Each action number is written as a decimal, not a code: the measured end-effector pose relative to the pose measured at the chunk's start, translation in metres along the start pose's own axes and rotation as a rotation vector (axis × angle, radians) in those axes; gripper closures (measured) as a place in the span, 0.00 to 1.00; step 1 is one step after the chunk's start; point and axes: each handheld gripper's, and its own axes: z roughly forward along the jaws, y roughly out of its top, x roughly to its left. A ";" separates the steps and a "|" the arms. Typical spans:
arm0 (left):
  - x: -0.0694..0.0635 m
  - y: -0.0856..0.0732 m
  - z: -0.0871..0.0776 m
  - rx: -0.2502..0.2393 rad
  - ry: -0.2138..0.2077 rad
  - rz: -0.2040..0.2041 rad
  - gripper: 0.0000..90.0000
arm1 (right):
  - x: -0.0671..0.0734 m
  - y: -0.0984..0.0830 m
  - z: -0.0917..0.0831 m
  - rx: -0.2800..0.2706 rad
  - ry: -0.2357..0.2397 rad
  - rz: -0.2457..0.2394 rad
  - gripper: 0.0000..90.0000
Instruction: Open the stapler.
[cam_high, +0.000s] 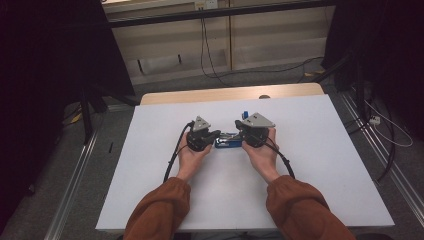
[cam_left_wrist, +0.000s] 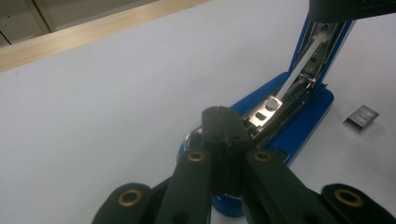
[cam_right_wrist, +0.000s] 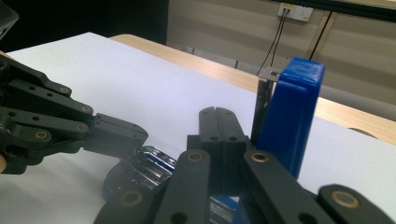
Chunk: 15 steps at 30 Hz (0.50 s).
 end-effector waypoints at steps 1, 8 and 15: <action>0.000 0.000 0.000 0.000 0.000 -0.004 1.00 | 0.000 0.000 0.000 0.000 0.000 0.000 1.00; 0.000 0.000 0.000 -0.001 0.002 -0.007 1.00 | -0.002 0.000 -0.001 0.000 0.000 0.003 1.00; 0.000 0.000 0.000 -0.004 0.000 -0.009 1.00 | -0.005 0.000 -0.004 0.002 -0.005 0.009 1.00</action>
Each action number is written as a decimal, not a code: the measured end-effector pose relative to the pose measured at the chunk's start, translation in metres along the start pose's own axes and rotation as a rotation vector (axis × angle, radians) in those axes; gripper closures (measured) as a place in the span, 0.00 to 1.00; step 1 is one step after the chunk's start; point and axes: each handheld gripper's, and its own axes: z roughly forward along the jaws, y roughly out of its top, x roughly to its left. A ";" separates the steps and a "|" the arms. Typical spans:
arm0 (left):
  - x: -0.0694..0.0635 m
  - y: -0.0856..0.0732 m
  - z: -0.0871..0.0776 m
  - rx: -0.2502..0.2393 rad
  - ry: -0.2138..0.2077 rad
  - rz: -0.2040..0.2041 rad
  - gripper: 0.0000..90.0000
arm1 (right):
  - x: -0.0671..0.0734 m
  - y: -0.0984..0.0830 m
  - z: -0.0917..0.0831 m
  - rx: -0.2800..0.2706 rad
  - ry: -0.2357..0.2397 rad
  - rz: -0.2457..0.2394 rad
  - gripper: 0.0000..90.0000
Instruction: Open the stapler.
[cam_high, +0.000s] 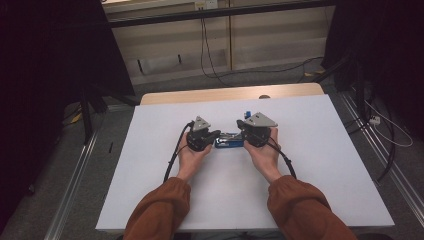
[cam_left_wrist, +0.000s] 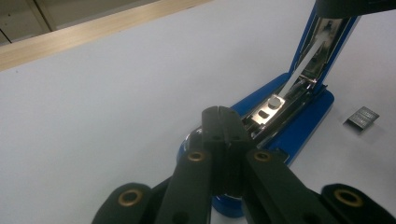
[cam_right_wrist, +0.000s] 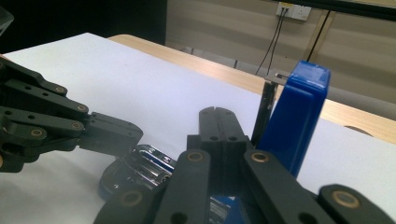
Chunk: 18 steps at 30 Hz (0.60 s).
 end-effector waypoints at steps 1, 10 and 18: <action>0.000 0.000 0.000 0.000 -0.002 -0.002 1.00 | -0.001 -0.001 -0.001 0.000 0.000 0.003 1.00; 0.000 0.000 0.000 -0.002 0.000 -0.002 1.00 | -0.009 -0.004 -0.006 0.004 -0.015 0.004 1.00; 0.000 0.000 0.000 -0.002 -0.001 -0.004 1.00 | -0.014 -0.006 -0.009 0.007 -0.034 0.001 1.00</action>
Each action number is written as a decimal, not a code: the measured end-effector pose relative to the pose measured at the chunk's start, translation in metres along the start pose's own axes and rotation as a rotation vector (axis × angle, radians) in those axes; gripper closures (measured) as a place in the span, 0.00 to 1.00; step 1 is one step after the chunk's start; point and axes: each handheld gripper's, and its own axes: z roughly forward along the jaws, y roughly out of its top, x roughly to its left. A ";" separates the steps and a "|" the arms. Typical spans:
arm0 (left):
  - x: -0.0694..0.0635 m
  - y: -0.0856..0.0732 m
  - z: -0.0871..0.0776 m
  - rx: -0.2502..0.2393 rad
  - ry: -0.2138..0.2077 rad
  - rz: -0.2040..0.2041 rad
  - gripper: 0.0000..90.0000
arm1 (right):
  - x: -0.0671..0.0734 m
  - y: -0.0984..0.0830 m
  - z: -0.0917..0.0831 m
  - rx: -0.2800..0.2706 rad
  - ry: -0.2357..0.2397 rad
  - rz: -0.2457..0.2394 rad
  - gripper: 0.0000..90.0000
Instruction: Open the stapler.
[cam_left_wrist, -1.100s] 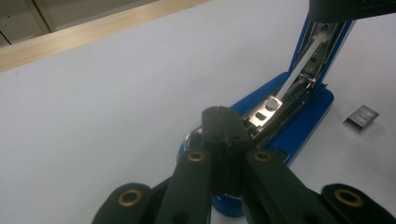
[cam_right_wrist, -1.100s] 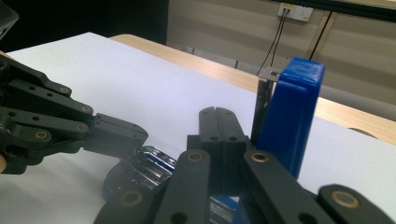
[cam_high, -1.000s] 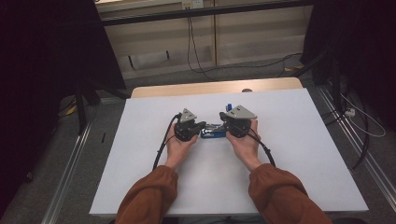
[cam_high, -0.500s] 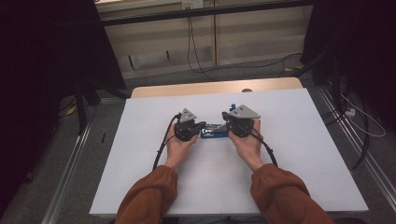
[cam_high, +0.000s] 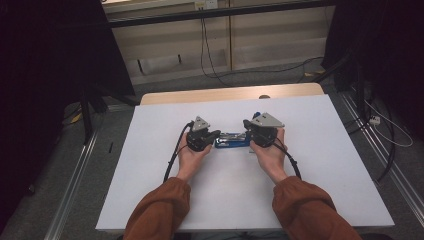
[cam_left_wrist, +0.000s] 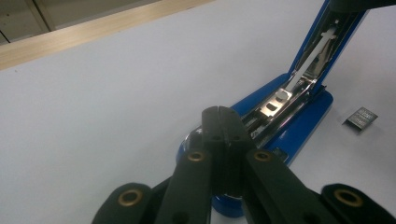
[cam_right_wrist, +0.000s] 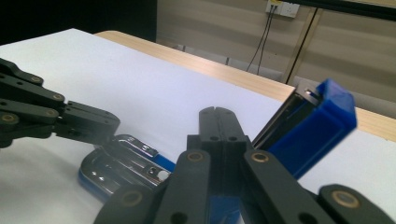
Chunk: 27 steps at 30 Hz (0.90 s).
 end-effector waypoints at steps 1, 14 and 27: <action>0.000 0.000 0.000 0.000 0.000 0.000 1.00 | 0.000 0.000 0.000 0.000 0.000 0.000 1.00; 0.000 -0.001 0.000 -0.002 0.004 0.003 1.00 | -0.019 -0.007 -0.008 0.014 -0.024 0.020 1.00; -0.001 -0.001 0.000 -0.001 0.004 0.002 1.00 | -0.031 -0.016 -0.011 0.032 -0.010 0.034 1.00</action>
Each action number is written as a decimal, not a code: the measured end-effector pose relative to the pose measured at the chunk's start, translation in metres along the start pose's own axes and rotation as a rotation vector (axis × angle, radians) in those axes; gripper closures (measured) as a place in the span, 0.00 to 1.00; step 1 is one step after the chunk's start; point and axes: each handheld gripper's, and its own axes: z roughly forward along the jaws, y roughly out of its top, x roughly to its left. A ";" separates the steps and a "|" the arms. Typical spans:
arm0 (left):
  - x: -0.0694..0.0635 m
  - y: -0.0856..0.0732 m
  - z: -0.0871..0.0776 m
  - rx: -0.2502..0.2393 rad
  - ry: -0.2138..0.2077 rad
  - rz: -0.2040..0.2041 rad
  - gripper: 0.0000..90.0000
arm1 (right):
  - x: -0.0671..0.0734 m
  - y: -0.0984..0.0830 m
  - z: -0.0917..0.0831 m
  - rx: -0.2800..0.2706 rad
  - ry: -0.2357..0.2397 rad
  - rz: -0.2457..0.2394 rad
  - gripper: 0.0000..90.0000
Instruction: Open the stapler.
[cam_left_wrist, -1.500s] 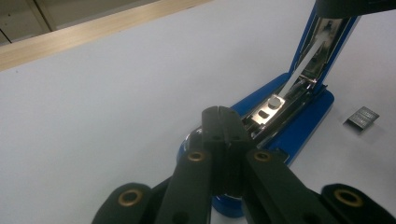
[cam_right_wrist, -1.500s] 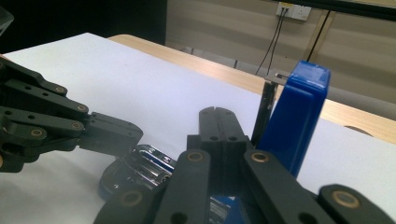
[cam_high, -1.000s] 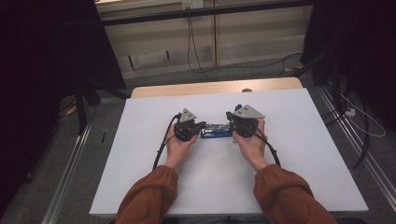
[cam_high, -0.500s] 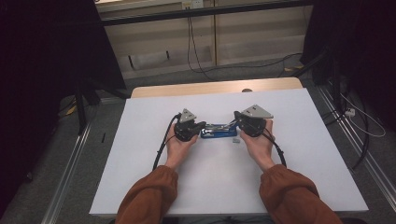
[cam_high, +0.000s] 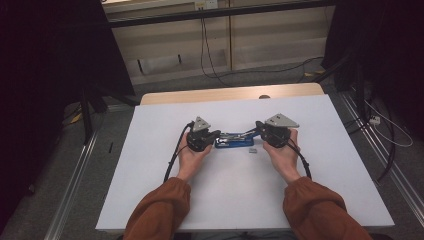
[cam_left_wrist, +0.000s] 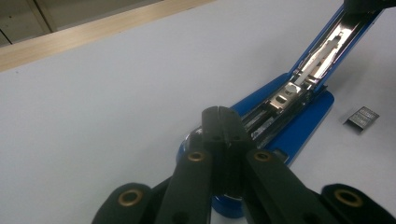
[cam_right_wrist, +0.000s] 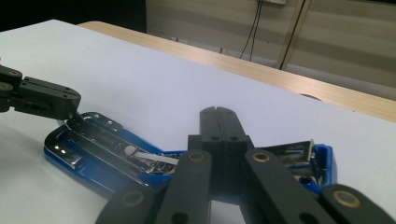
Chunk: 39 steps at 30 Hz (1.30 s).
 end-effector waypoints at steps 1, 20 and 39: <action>0.000 0.000 0.000 -0.002 -0.003 -0.004 1.00 | -0.001 0.000 0.000 0.001 -0.001 -0.003 1.00; -0.001 -0.001 0.003 -0.001 -0.009 -0.020 1.00 | -0.013 -0.007 -0.004 0.014 0.027 0.016 1.00; -0.001 -0.001 0.003 -0.002 -0.010 -0.025 1.00 | -0.025 -0.020 -0.007 0.061 0.029 0.005 1.00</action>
